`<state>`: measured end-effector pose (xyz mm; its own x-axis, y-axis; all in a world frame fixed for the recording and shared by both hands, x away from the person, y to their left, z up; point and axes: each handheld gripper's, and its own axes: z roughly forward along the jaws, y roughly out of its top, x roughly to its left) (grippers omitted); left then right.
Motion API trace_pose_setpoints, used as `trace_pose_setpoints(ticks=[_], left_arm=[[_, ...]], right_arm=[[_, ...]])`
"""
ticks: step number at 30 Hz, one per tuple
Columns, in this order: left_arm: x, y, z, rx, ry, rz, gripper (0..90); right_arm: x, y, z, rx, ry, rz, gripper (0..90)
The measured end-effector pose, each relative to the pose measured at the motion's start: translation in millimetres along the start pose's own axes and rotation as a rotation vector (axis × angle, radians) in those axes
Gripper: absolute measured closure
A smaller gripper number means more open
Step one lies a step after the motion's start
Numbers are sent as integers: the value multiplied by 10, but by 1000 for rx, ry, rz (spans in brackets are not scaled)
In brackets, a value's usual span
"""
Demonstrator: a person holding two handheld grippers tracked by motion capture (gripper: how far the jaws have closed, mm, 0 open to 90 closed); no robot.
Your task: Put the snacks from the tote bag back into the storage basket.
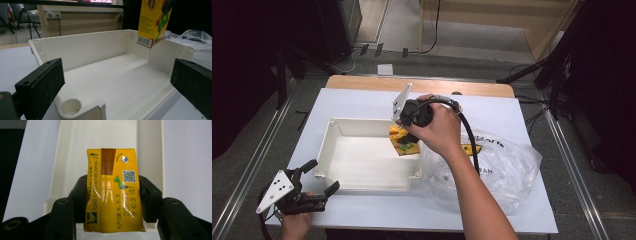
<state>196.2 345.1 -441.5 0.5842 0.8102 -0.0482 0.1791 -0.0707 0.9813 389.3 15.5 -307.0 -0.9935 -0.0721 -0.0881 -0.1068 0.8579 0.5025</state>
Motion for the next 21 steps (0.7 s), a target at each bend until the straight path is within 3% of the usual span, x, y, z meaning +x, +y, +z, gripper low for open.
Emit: trace_pose_setpoints(ticks=[21], left_arm=[[6,0,-13,-9,2,-5,0]], right_arm=[[12,-82,112,-9,8,0,518]])
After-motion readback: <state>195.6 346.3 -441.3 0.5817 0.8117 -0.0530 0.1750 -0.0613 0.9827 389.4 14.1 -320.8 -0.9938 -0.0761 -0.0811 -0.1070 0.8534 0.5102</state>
